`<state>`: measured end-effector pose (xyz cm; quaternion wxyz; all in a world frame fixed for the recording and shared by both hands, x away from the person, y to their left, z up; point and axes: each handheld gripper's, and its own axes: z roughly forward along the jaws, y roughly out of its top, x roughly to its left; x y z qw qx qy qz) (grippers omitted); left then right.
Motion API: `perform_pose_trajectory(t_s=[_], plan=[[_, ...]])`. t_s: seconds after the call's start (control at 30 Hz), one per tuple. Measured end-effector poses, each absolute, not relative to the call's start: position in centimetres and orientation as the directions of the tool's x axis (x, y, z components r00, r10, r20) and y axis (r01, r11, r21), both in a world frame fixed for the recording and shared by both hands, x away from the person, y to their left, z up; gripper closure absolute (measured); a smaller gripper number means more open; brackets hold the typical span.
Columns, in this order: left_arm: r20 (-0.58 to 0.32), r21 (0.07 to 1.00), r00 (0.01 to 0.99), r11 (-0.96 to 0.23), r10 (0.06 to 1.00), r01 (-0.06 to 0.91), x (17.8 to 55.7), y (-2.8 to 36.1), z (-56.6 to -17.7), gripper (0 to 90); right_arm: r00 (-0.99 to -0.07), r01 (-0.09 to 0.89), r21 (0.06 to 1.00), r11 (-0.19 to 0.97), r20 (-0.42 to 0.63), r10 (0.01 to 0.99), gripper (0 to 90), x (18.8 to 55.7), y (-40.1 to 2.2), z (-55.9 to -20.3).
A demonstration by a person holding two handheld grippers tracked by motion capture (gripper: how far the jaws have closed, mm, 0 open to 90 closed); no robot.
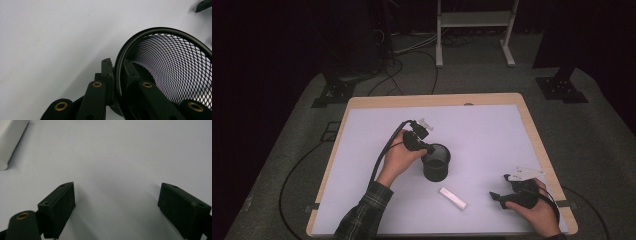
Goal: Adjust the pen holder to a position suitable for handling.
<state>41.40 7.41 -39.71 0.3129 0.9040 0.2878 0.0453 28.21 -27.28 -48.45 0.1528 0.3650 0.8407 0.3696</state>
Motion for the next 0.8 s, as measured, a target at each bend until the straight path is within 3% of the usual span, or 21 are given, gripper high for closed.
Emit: perform_pose_trajectory(t_s=[0.13,0.33,0.8], plan=[[-0.107,0.604,0.831,-0.628,0.545,0.490,41.4,7.6,-39.6,79.5,-0.688,0.500,0.733,0.461,0.012,0.726,13.1,28.2,-27.3,-48.4],[-0.105,0.619,0.831,-0.618,0.547,0.485,41.2,8.0,-39.2,66.5,-0.687,0.500,0.733,0.461,0.012,0.726,13.0,28.2,-27.3,-48.4],[-0.106,0.667,0.840,-0.588,0.532,0.457,40.3,9.5,-38.2,27.6,-0.687,0.500,0.733,0.461,0.012,0.726,13.0,28.2,-27.3,-48.5]])
